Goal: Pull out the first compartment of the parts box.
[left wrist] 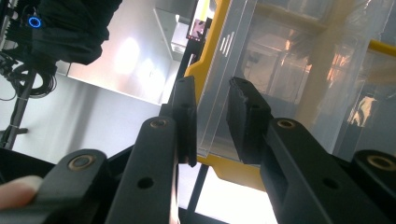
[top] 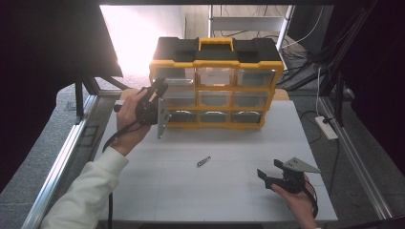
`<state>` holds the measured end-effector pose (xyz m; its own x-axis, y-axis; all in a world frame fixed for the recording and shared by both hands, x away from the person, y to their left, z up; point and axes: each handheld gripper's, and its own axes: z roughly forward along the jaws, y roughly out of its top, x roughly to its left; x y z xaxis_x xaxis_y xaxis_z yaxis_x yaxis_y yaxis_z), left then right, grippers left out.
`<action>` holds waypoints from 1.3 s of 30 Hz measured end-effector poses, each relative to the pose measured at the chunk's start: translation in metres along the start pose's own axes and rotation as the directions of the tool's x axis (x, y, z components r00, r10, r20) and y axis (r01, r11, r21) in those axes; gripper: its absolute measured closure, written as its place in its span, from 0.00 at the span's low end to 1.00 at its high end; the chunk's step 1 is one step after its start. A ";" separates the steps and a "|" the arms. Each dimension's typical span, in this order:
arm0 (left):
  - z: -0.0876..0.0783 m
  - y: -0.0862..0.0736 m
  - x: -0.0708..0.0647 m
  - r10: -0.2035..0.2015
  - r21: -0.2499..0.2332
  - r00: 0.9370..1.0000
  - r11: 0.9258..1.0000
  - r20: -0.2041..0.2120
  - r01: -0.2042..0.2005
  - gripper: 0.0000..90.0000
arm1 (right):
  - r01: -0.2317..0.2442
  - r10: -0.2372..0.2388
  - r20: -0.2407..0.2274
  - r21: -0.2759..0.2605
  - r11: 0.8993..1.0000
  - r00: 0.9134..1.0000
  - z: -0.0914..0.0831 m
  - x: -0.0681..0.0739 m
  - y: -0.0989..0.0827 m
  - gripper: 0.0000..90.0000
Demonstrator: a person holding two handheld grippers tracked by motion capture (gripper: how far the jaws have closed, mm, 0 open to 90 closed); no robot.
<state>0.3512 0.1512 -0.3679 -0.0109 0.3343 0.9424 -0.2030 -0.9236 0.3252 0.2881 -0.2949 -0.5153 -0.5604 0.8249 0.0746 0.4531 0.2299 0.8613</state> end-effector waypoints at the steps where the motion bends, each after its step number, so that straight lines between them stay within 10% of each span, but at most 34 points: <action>1: 0.000 0.000 0.000 -0.002 -0.002 1.000 1.000 0.000 0.002 0.82 | 0.001 -0.001 0.000 0.001 1.000 1.000 0.000 0.000 0.000 0.20; 39: -0.011 0.000 0.000 0.003 -0.017 1.000 1.000 -0.002 -0.003 0.82 | 0.001 -0.001 0.001 0.000 1.000 1.000 0.000 0.000 0.000 0.20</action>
<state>0.3406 0.1533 -0.3689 -0.0132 0.3317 0.9433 -0.2194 -0.9213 0.3209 0.2877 -0.2948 -0.5151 -0.5596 0.8255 0.0735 0.4526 0.2302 0.8615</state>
